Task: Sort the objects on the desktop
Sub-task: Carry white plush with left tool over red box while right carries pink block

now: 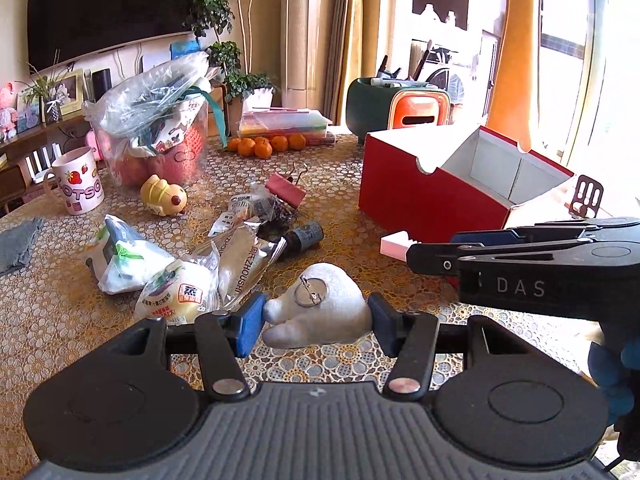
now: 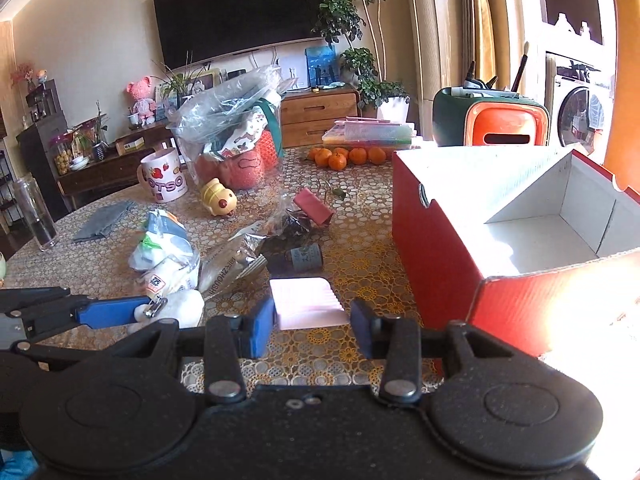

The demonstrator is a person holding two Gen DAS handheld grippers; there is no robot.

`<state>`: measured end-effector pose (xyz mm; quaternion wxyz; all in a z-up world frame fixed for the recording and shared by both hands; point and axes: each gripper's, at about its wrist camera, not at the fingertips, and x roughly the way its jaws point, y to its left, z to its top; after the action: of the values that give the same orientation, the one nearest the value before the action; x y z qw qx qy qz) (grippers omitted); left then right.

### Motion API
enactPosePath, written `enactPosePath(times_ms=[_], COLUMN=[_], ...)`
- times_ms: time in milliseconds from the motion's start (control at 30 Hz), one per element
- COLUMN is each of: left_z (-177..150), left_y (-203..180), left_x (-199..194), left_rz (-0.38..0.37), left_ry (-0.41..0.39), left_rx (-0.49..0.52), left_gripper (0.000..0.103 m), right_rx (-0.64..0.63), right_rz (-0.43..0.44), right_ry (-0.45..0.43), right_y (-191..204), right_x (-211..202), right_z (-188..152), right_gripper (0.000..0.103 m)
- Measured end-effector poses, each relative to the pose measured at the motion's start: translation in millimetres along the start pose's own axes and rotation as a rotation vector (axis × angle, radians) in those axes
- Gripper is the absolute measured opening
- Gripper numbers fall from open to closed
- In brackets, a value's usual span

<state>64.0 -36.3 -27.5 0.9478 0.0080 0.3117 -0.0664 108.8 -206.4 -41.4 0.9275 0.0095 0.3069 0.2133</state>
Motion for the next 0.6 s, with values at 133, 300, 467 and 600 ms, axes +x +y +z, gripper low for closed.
enactPosePath(times_ms=[133,300,467,600], left_z=[8.8,19.8,32.5,43.6], left_y=[-10.1,-24.3,-37.3,-49.3], left_x=[-11.1,-20.8,-26.1,-26.7], left_rz=[-0.01,-0.032,-0.064,-0.085], left_ry=[-0.012,-0.026,-0.03,-0.041], left_rx=[0.011,0.031,0.038,0.061], left_gripper=[0.055,0.055,0.055,0.055], right_rx=[-0.001,-0.025,-0.037,-0.033], right_rz=[0.018,0.029,0.036,0.028], right_ry=[-0.017,-0.04,-0.066,-0.075], right_y=[-8.1,-18.4,-30.8,-44.4], right_x=[-22.6,-47.1,-67.8,-78.6], right_z=[5.5,12.7,22.9,28.6], right_gripper=[0.041,0.041,0.041,0.041])
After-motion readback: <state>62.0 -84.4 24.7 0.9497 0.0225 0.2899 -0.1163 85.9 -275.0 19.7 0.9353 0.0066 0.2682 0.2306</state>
